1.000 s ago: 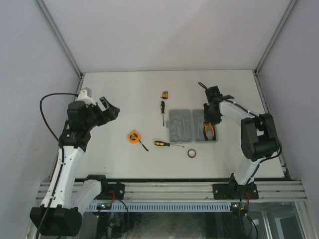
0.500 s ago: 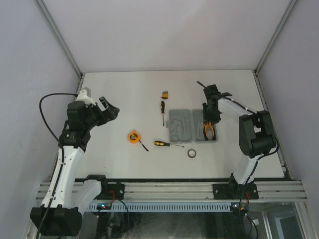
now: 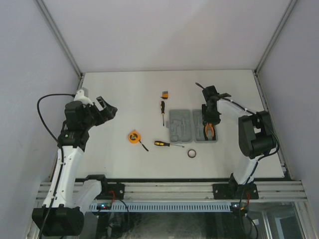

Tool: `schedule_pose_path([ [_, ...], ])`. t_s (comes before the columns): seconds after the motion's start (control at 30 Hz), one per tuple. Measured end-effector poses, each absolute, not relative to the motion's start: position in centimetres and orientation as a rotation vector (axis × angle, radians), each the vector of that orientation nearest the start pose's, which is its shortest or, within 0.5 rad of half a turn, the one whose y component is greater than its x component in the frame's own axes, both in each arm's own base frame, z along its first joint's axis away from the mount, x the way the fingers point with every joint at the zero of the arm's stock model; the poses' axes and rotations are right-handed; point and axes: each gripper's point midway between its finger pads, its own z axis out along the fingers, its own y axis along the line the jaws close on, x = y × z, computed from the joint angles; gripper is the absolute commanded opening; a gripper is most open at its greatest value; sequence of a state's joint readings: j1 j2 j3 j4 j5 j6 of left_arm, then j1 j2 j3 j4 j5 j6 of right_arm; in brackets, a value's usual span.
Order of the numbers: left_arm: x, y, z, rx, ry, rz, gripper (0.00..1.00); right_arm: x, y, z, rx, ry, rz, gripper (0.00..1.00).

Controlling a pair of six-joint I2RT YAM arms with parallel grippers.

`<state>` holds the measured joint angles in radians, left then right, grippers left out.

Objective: Sort the tools into containers
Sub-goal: Place the pliers in the storage box, then pick up the screwdriver from the center of the board.

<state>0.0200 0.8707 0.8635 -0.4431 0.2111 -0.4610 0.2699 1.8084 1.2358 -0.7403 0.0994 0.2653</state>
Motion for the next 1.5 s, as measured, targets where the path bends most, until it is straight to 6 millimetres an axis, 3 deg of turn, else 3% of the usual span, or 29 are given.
schedule_pose_path([
  [0.13,29.8,-4.6,23.5,-0.364,2.010,-0.485,0.92,32.5,8.2,4.1,0.012,2.875,-0.052,0.44],
  [0.2,29.8,-4.6,23.6,-0.364,2.008,-0.485,0.92,32.4,8.3,5.2,0.010,2.850,-0.041,0.45],
  [0.43,29.5,-4.7,24.4,-0.339,1.978,-0.480,0.91,33.4,10.4,13.7,-0.081,2.578,0.054,0.48],
  [0.57,29.1,-6.6,25.0,-0.252,1.966,-0.480,0.91,32.6,12.8,16.3,-0.203,2.468,0.083,0.48],
  [0.73,28.1,-10.7,24.6,-0.081,1.996,-0.503,0.91,30.1,14.6,15.6,-0.310,2.402,0.138,0.49],
  [0.93,26.5,-14.8,23.8,0.115,2.025,-0.539,0.92,27.7,13.5,13.9,-0.249,2.307,0.221,0.53],
  [1.13,25.5,-17.8,23.2,0.221,2.039,-0.564,0.91,26.3,13.2,14.8,-0.156,2.177,0.371,0.53],
  [1.5,26.4,-20.8,16.6,0.313,2.216,-0.420,0.90,24.2,12.8,15.9,-0.034,2.083,0.518,0.54],
])
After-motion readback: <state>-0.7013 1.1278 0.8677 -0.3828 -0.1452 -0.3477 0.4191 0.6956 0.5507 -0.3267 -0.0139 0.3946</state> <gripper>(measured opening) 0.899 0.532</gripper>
